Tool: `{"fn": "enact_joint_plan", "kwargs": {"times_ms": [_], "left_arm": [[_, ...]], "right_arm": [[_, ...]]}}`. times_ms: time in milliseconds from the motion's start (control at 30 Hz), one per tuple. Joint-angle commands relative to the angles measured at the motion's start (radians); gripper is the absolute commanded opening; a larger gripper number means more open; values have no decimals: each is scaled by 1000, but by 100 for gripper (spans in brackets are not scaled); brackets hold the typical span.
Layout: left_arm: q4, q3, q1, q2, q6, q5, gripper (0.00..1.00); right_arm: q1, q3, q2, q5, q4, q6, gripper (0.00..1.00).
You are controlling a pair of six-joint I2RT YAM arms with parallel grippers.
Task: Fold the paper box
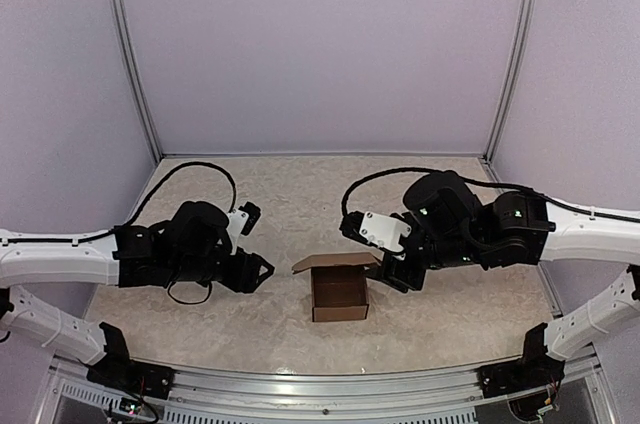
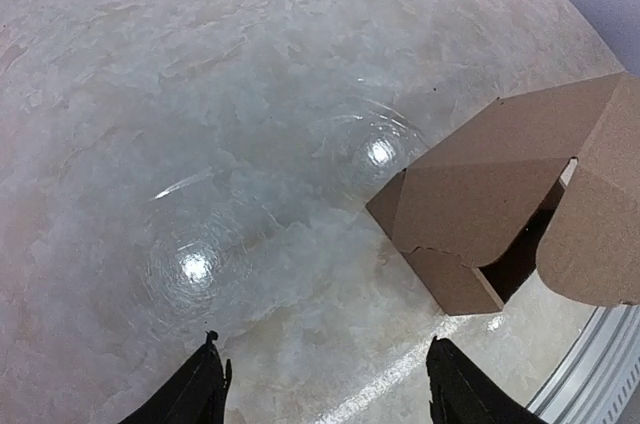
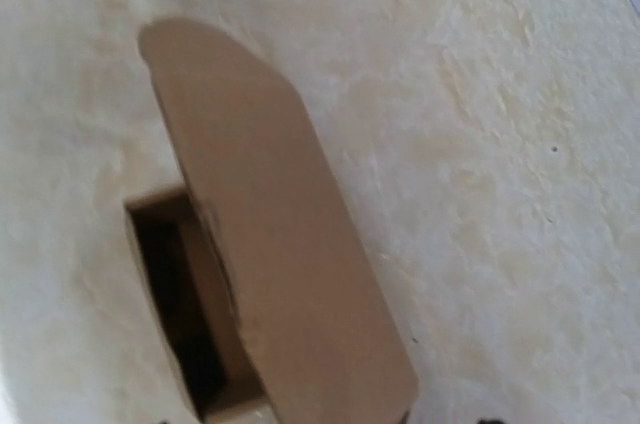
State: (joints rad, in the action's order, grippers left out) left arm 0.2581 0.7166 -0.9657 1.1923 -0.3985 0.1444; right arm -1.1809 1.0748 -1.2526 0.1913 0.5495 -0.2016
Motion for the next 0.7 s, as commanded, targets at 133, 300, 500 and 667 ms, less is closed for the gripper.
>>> {"fn": "enact_joint_plan", "kwargs": {"times_ms": [133,300,500,667], "left_arm": [[-81,-10,-70,-1,157,51,48],[-170,-17,-86,22,236,52,40],[-182,-10,-102,59,325,56,35],[-201,-36,-116,55,371,75,44]], "right_arm": [[-12,62,-18,110,119,4,65],[-10,34,18,140,137,104,65],[22,-80,174,161,73,253,68],[101,-177,301,118,-21,371,69]]}}
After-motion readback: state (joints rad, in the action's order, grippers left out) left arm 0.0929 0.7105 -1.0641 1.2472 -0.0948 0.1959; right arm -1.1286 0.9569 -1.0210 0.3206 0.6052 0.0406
